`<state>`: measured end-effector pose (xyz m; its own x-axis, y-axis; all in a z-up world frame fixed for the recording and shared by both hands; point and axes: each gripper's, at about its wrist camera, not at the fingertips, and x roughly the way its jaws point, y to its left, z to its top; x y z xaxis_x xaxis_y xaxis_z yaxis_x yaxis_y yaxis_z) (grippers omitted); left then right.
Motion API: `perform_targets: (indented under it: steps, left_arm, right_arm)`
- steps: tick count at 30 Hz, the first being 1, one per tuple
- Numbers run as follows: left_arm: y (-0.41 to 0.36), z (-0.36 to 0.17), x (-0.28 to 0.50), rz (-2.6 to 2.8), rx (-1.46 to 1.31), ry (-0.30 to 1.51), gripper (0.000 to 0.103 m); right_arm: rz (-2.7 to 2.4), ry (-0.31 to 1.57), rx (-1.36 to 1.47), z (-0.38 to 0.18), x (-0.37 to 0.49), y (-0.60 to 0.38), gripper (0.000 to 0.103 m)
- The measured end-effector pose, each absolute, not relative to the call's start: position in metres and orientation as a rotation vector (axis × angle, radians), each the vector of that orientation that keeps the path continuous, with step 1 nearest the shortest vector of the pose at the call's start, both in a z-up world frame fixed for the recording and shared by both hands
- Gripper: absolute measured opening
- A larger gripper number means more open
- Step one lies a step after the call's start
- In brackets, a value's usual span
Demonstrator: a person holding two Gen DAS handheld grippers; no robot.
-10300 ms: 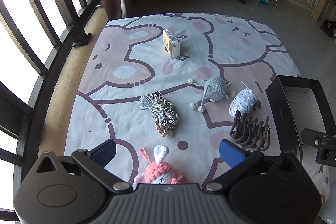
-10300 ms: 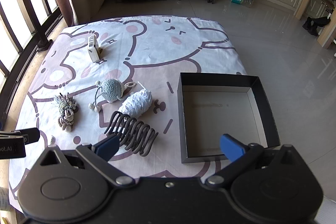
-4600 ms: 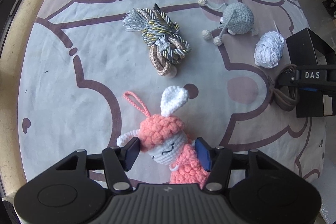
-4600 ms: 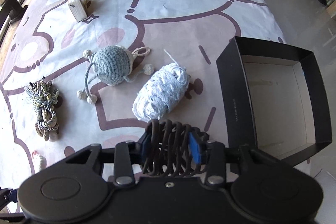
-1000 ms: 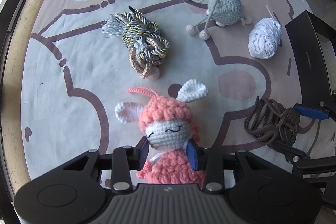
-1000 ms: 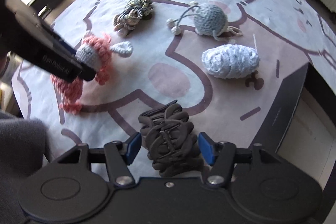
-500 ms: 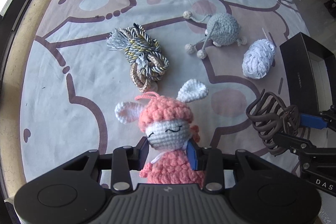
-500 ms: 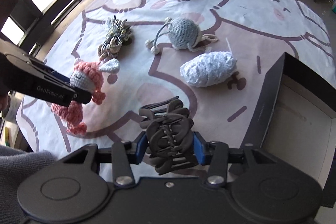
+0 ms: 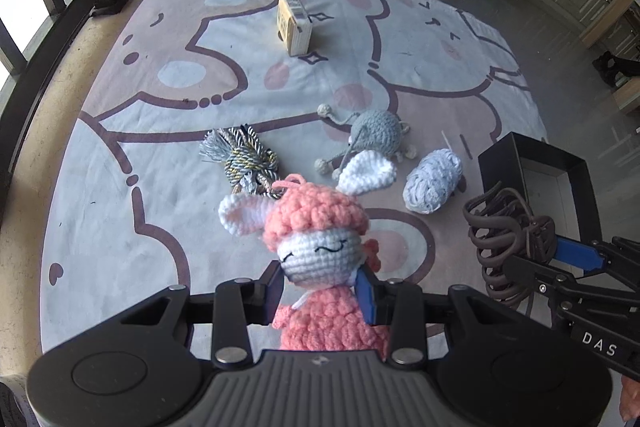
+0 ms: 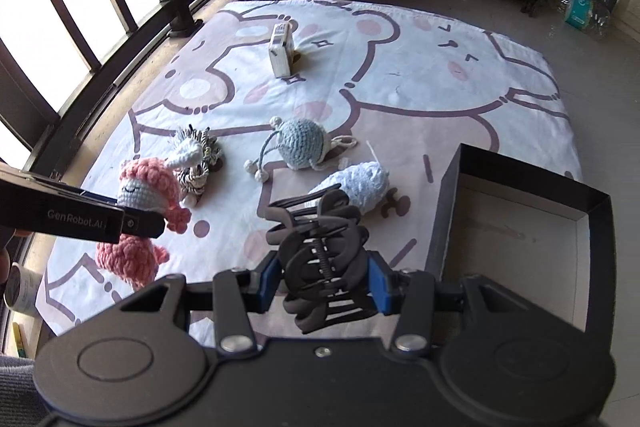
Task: Organize objects
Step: 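Lift the pink bunny with the left gripper while the right gripper lifts the claw clip, then carry both toys over the black box and lower them inside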
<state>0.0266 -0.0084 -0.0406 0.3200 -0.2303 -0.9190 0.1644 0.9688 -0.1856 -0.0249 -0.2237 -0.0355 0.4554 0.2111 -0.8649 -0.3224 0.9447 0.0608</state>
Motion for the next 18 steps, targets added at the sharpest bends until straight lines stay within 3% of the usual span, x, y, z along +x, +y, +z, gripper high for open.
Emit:
perform_targets:
  steps: [18]
  left_arm:
    - [-0.06, 0.019, 0.01, -0.371, -0.115, 1.023, 0.04]
  right_arm:
    - [0.185, 0.924, -0.037, 0.017, -0.048, -0.273, 0.047]
